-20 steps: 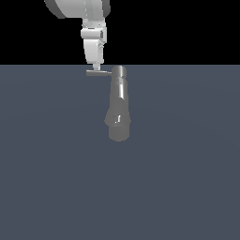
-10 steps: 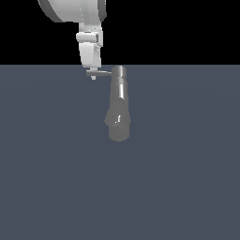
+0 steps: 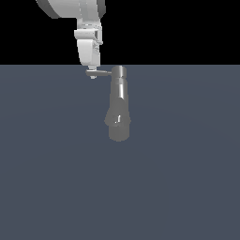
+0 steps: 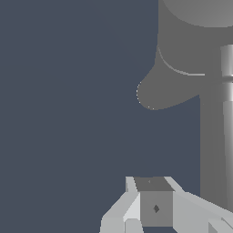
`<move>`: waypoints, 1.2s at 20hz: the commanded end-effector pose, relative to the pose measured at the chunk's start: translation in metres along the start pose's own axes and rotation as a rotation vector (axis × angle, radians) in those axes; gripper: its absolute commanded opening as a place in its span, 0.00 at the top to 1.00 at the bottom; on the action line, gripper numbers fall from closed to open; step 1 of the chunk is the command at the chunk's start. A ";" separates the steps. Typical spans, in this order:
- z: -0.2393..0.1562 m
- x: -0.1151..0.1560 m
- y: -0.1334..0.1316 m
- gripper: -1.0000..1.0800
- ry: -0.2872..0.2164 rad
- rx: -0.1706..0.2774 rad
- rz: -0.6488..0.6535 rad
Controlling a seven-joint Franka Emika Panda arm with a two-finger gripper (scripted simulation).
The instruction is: Turn on the faucet by rotating a designated handle.
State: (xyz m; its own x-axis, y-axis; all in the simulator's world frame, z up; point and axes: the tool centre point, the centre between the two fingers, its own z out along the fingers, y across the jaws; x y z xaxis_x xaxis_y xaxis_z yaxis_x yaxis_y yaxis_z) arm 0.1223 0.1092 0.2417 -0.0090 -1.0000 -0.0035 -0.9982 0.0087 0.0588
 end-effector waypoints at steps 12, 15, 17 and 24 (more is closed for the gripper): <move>-0.013 -0.001 0.032 1.00 0.000 -0.002 0.000; -0.016 -0.001 0.039 1.00 0.000 -0.002 0.000; -0.018 -0.001 0.044 1.00 0.000 -0.002 0.000; -0.025 -0.001 0.061 1.00 0.000 -0.002 0.000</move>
State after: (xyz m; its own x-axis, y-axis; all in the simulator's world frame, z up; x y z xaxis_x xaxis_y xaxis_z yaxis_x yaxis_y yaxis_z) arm 0.0713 0.1018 0.2720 -0.0220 -0.9998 -0.0013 -0.9986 0.0219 0.0481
